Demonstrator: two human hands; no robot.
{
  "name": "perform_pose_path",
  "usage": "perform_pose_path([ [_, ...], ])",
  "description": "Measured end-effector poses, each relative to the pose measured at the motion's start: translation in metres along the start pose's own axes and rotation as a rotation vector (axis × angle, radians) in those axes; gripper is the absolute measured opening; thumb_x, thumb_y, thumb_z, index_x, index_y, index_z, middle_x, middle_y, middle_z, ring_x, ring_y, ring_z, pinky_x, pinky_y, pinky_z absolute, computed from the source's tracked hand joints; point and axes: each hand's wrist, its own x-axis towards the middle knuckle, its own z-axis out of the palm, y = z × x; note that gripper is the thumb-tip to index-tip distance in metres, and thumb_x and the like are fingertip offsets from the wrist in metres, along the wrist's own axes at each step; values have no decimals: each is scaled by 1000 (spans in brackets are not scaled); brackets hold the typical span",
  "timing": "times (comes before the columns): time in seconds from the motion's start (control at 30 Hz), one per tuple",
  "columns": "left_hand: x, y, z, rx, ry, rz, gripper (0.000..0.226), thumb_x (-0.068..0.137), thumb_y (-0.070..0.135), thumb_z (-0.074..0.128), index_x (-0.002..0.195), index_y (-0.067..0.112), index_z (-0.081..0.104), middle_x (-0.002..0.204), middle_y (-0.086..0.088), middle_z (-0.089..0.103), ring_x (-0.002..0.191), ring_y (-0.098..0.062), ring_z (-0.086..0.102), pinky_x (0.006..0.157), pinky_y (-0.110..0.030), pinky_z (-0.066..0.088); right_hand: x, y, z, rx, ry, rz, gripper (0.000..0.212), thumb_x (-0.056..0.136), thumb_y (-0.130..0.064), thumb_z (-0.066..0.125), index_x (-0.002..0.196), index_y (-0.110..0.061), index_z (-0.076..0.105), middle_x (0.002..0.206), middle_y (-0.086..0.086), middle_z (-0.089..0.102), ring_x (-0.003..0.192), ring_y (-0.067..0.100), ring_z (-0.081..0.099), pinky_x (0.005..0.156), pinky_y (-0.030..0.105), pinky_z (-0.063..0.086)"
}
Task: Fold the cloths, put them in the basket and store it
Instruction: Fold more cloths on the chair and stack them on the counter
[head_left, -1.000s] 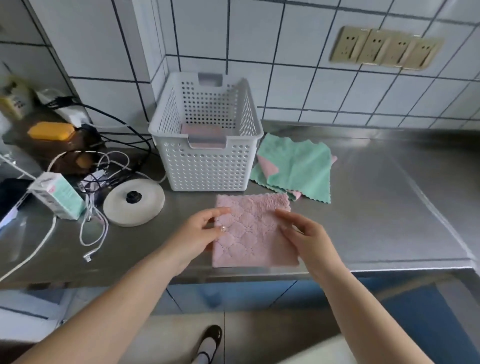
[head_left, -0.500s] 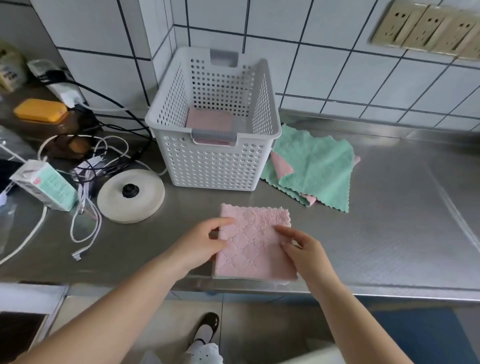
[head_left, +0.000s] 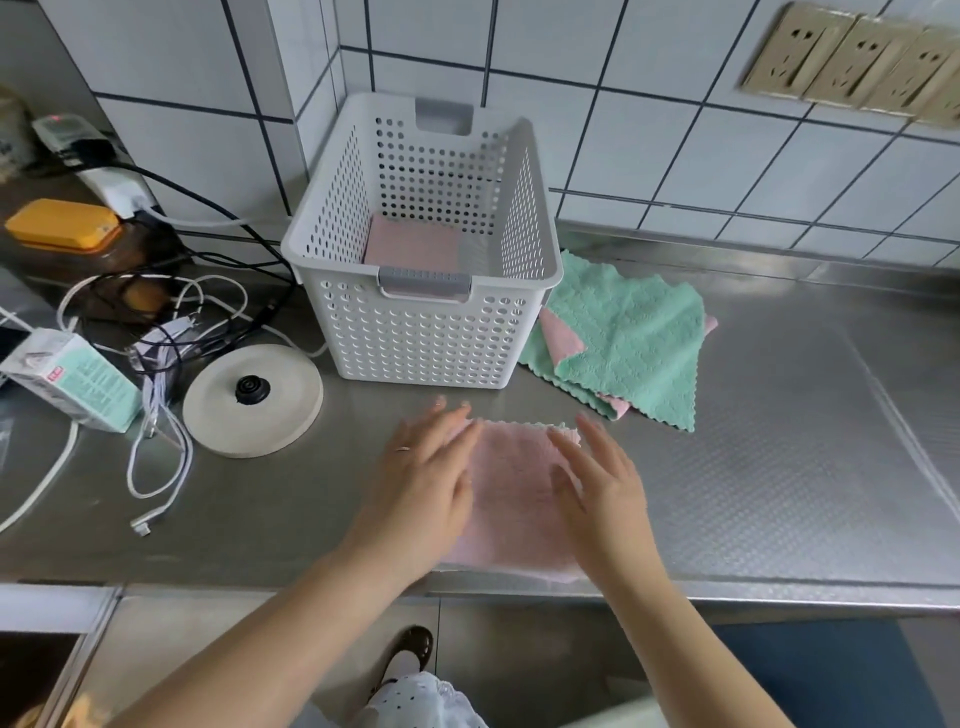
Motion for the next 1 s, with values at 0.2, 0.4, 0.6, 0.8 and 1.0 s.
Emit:
perform_pose_path([
  [0.2, -1, 2, 42, 186, -246, 2, 55, 85, 25, 32, 131, 2, 51, 137, -14, 52, 130, -28, 45, 104, -52, 37, 2, -13, 43, -314, -274, -112, 58, 90, -42, 13, 144, -31, 30, 153, -6, 29, 144, 14, 19, 108, 66, 17],
  [0.4, -9, -16, 53, 210, -326, -90, 71, 87, 43, 13, 147, 8, 24, 157, -7, 17, 145, -24, 11, 115, -49, 12, 1, 3, 48, -351, -262, -131, 61, 91, -55, 19, 145, -29, 32, 153, 0, 30, 143, 19, 23, 108, 62, 19],
  [0.6, -8, -18, 52, 182, -365, -151, 83, 77, 53, -6, 150, 14, -1, 159, 0, -9, 145, -15, -11, 118, -43, 1, 0, 20, 48, -308, -262, -40, 92, 72, -79, -13, 149, -33, 3, 159, -7, 0, 146, 12, -4, 115, 51, 6],
  [0.8, -10, -17, 40, -265, -263, -317, 74, 96, 41, 38, 150, 13, -6, 158, -1, -10, 146, -13, -6, 117, -27, 2, 5, 16, 27, 385, -245, 292, 72, 92, -45, 48, 150, -18, 13, 154, 8, 23, 142, 20, 22, 112, 28, 19],
  [1.0, -17, -26, 18, -1030, -245, -888, 61, 74, 48, 72, 123, 19, 50, 126, 5, 59, 106, -13, 59, 86, -31, 44, 0, 27, 14, 909, -410, 684, 41, 86, -36, 63, 121, -15, 58, 109, -1, 70, 100, 19, 67, 90, 36, 52],
])
